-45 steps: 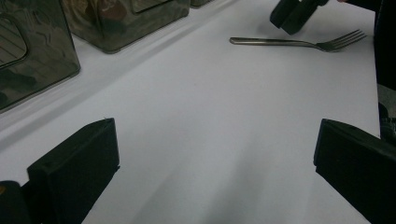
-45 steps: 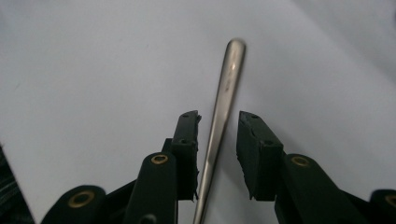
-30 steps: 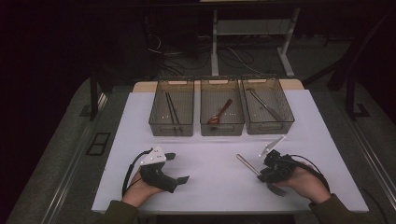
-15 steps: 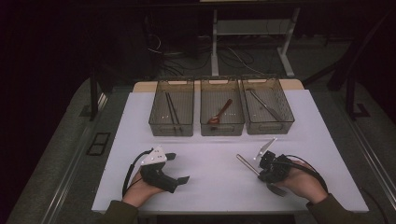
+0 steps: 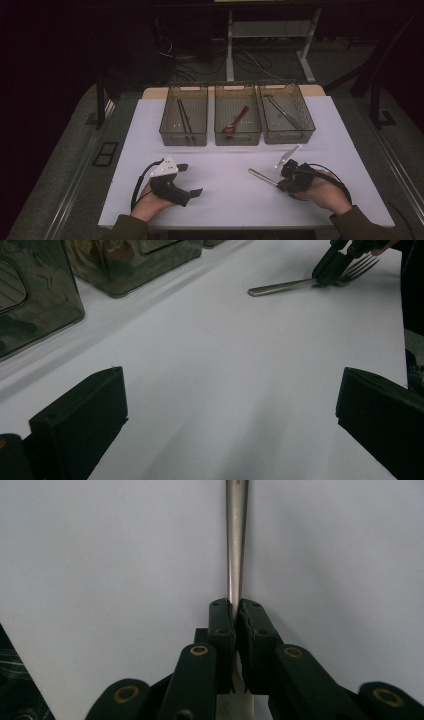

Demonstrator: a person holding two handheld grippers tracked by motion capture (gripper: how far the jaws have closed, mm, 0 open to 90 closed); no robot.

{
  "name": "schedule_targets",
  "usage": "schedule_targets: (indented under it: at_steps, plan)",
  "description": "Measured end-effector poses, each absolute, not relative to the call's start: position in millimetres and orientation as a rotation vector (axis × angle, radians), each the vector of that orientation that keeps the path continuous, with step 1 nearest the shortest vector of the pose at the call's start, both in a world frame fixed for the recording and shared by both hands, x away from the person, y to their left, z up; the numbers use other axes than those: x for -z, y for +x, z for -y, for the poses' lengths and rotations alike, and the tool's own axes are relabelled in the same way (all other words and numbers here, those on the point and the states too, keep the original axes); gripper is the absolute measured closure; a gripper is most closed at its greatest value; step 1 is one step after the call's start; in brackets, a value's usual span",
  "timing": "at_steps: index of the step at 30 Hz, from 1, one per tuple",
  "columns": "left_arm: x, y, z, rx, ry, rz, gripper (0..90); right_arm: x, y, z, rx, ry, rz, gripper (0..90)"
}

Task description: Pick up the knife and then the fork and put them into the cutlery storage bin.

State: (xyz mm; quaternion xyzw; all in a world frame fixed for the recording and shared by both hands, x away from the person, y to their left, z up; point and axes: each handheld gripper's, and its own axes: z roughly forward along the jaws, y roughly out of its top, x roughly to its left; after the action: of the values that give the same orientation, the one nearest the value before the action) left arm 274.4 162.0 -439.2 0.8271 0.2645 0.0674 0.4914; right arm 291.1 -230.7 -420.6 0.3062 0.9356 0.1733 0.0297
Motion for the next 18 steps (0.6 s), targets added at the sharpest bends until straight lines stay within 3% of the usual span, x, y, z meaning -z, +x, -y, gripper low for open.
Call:
schedule_targets:
  at_steps: [18]
  plan:
    - [440, 275, -162, -0.163, 2.006, -0.643, 0.0, 396, 296, 256, -0.780, 0.982, -2.763, 83.6]
